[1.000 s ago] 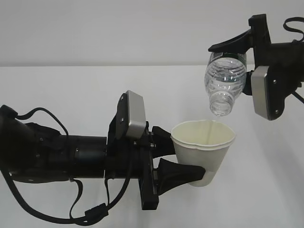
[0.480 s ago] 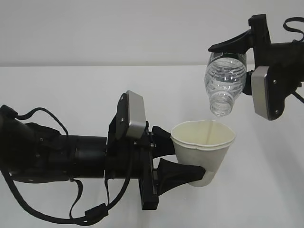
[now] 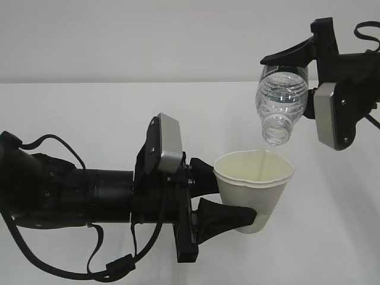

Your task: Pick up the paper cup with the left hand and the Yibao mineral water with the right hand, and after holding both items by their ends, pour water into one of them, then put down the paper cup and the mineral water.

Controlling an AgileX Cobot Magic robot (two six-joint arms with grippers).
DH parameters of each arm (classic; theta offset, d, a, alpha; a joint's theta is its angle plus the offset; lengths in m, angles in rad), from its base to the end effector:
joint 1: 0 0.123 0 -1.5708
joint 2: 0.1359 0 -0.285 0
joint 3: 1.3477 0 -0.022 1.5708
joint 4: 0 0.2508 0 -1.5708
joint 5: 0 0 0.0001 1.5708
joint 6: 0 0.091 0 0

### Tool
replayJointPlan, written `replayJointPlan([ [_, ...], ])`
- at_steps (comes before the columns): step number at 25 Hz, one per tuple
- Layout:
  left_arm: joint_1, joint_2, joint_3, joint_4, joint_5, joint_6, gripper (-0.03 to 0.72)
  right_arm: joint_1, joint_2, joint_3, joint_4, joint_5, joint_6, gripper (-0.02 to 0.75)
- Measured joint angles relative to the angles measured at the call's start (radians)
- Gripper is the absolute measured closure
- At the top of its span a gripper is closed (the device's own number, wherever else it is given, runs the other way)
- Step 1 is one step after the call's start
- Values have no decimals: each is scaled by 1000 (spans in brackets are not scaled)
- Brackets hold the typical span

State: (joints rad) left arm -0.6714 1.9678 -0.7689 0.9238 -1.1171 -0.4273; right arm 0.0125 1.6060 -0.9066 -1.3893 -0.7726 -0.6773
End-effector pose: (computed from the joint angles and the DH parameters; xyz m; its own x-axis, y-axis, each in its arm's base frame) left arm 0.2237 -0.2610 0.1394 -0.0744 0.1466 -0.9864 0.9935 0.0964 -0.0607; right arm 0.3256 0.0665 0.2496 0.7497 -0.6527 0.1094 -0.1253 -0.3023 -0.9449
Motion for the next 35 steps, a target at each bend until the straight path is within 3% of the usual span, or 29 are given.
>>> replayJointPlan([
  [35,0,0,0,0,6,0,291,0,0,0,2,-7,-10,249],
])
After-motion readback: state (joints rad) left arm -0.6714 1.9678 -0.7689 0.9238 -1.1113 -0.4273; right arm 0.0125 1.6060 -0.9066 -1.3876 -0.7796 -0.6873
